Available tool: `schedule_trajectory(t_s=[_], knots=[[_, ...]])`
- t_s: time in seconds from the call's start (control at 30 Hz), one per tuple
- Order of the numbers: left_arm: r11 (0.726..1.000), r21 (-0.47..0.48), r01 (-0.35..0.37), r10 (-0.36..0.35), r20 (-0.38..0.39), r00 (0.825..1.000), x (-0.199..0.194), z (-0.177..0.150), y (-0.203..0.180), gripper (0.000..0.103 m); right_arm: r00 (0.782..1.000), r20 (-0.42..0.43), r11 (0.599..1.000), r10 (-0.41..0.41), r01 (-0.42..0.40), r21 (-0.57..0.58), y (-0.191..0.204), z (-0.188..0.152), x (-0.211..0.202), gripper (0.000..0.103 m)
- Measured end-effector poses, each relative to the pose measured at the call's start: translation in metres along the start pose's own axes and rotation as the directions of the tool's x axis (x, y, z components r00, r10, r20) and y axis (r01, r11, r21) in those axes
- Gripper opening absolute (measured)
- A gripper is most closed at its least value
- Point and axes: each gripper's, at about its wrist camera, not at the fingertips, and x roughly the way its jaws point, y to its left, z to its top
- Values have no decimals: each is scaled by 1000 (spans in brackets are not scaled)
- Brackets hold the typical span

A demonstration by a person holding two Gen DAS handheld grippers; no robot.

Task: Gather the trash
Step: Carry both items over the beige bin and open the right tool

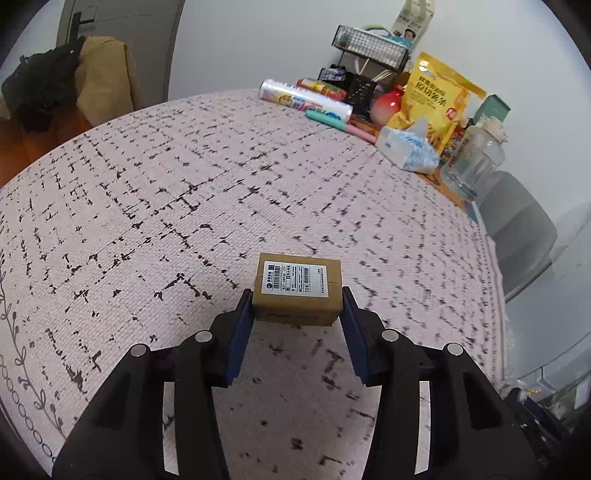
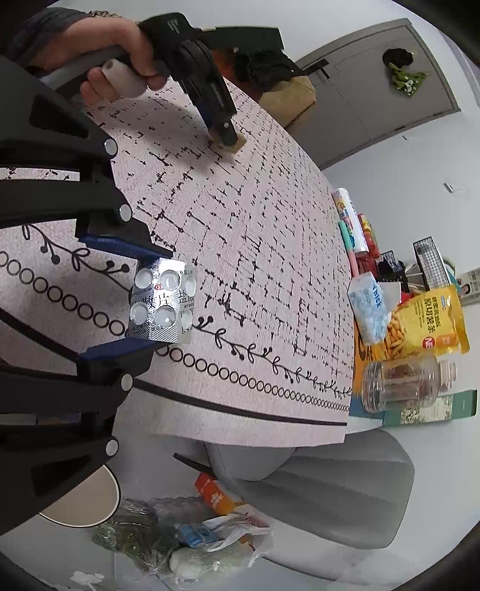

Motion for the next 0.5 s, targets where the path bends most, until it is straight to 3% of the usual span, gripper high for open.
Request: schedule_trajectory(t_s=[0.5], knots=[[983, 117, 144, -150, 50, 987, -51, -10, -71, 46, 997, 71, 998, -26, 22, 60, -32, 3, -32, 39]])
